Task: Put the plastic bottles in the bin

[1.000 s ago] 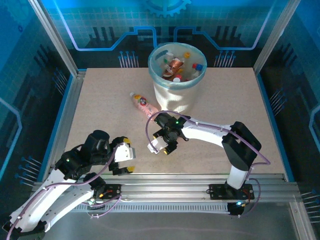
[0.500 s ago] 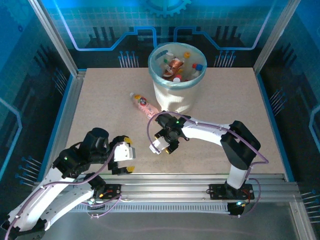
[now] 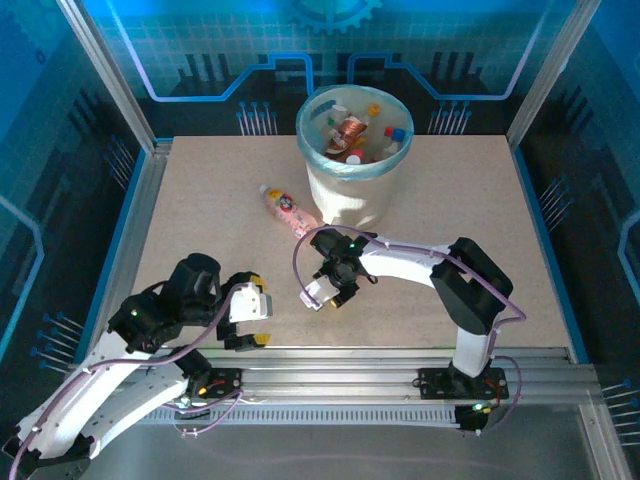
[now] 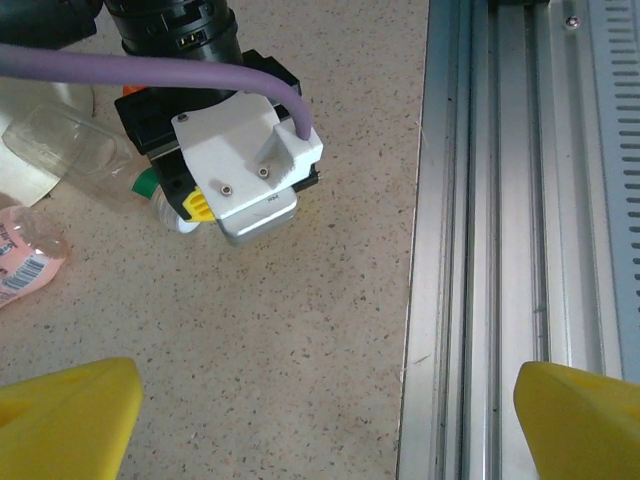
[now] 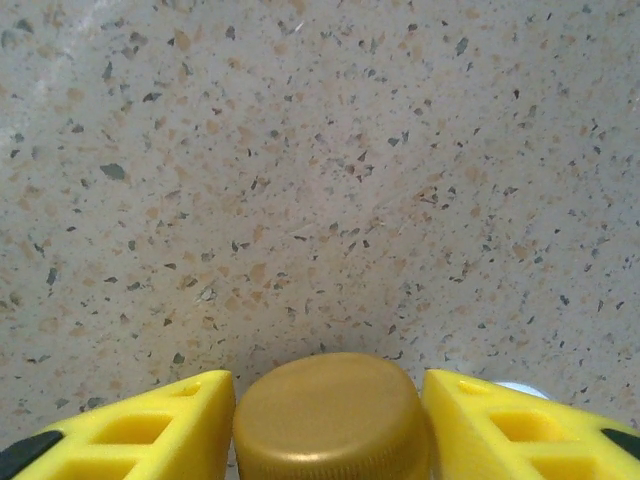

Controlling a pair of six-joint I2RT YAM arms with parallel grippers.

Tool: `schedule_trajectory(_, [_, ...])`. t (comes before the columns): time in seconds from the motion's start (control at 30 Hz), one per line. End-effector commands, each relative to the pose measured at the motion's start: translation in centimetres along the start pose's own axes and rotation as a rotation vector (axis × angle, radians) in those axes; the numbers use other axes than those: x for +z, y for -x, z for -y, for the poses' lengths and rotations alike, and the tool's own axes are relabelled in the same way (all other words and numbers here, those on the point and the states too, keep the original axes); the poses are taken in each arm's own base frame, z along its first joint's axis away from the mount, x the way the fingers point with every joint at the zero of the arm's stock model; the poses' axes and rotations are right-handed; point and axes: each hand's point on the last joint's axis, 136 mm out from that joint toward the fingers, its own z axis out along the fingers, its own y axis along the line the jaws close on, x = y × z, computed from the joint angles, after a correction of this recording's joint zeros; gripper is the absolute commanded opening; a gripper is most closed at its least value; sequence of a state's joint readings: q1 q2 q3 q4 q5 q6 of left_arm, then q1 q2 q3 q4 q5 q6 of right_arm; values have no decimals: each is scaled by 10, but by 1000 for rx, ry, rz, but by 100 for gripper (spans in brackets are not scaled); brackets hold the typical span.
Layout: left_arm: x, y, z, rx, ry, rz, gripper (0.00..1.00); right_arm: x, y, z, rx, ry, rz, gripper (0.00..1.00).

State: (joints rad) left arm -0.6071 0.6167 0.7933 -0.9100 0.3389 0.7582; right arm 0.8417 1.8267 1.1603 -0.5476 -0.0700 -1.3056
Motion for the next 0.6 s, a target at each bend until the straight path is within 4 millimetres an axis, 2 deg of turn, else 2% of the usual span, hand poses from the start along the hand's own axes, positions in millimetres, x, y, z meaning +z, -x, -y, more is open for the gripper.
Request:
schedule_trajectory(0.0, [-10, 21, 3, 20, -16, 75, 97, -5, 3, -3, 38, 8, 40, 46])
schedule_trajectory(0.2, [-9, 32, -4, 39, 5, 121, 97, -30, 17, 3, 50, -25, 83, 33])
schedule_trajectory(0.4, [-11, 43, -9, 53, 21, 158, 96, -50, 24, 4, 66, -39, 110, 29])
schedule_trajectory(0.57, [-18, 62, -22, 52, 74, 221, 97, -87, 48, 18, 171, -110, 268, 29])
